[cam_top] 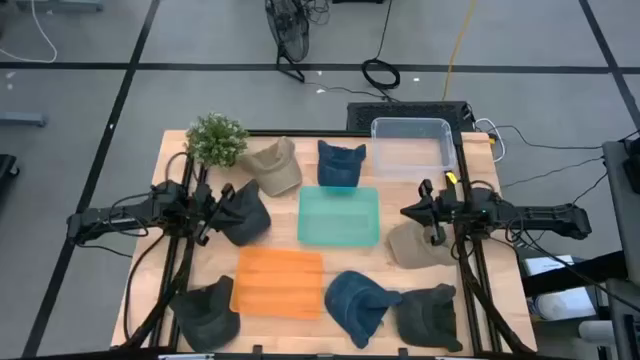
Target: Pick & Place hat
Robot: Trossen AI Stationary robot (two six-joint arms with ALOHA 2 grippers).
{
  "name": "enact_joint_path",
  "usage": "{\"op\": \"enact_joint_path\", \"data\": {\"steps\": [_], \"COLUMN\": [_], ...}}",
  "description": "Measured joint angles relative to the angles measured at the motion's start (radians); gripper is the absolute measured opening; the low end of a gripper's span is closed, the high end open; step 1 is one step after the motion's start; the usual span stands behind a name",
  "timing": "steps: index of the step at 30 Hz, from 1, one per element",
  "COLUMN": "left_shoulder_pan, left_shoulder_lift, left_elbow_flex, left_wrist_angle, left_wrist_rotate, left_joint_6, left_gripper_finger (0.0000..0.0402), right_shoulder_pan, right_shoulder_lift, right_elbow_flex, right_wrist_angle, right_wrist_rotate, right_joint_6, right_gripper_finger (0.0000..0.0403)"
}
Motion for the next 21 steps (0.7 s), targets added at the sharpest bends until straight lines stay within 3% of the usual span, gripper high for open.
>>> {"op": "enact_joint_path", "data": {"steps": [7,16,21], "left_shoulder_pan": [0.000,0.000,0.000], "left_shoulder_lift": [0.001,0.001,0.001], "left_elbow_flex": [-0.001,-0.001,-0.001], "left_wrist_angle": [0.018,0.157,0.129], "left_wrist_rotate": [-0.090,-0.145,-0.177], "left_joint_6": [0.110,0.055,0.002], "left_gripper_finger": [0.0067,0.0067,0.0067], "right_shoulder_pan": [0.000,0.000,0.000], "right_shoulder_lift": [0.000,0.000,0.007], "right_elbow_flex": [0.000,0.000,0.000], "right_wrist_angle": [0.178,0.175,0.105], "right_wrist_rotate": [0.000,0.042,0.088], "right_joint_6": [0.049,0.045,0.016], "right_gripper_finger": [0.0000,0.0000,0.0000]}}
